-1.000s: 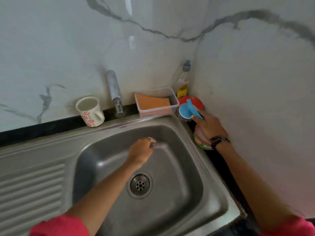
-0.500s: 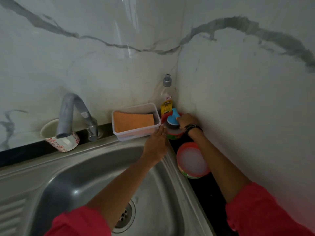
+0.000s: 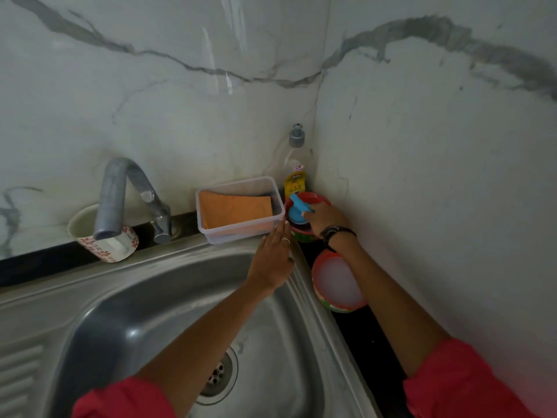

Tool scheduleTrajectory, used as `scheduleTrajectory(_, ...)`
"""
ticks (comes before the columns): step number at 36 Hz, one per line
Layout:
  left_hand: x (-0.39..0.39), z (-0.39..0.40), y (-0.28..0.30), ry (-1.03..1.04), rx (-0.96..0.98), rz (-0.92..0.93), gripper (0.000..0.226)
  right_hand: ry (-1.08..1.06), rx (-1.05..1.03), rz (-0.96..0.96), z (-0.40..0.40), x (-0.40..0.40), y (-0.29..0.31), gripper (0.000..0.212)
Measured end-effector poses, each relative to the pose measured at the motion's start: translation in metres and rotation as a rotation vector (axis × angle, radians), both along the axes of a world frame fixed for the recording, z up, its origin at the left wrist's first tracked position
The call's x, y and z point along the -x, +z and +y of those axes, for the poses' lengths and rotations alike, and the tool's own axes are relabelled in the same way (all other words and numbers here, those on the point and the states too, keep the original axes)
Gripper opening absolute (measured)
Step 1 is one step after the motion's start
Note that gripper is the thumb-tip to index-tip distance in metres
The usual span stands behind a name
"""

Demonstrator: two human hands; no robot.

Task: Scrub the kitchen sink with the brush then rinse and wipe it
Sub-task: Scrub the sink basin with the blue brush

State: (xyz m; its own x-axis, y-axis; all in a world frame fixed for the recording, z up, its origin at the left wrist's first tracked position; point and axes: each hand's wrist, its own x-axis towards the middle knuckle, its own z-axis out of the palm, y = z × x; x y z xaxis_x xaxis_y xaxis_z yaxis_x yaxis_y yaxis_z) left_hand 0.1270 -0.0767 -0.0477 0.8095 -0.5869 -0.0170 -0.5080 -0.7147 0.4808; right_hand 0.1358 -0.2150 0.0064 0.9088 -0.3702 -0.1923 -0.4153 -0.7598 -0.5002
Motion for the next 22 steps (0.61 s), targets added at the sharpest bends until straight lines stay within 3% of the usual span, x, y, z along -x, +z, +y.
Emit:
scheduleTrajectory(4, 0.006, 0.017, 0.003, 0.006, 0.011, 0.05, 0.077, -0.041, 0.045, 0.018, -0.002, 0.007, 0.007, 0.039)
scheduleTrajectory(11, 0.037, 0.06, 0.011, 0.056, 0.223, 0.109, 0.068, -0.13, 0.012, -0.259, 0.029, 0.046, 0.021, 0.04)
scheduleTrajectory(15, 0.073, 0.101, 0.018, 0.058, 0.238, 0.138, 0.059, -0.12, -0.168, -0.42, 0.066, 0.085, 0.035, 0.03)
scheduleTrajectory(18, 0.098, 0.143, 0.021, 0.012, 0.134, 0.227, 0.051, -0.079, -0.293, -0.391, 0.099, 0.114, 0.033, 0.027)
scheduleTrajectory(22, 0.125, 0.209, 0.014, 0.008, 0.015, 0.325, 0.04, 0.001, -0.422, -0.216, 0.15, 0.155, 0.017, 0.02)
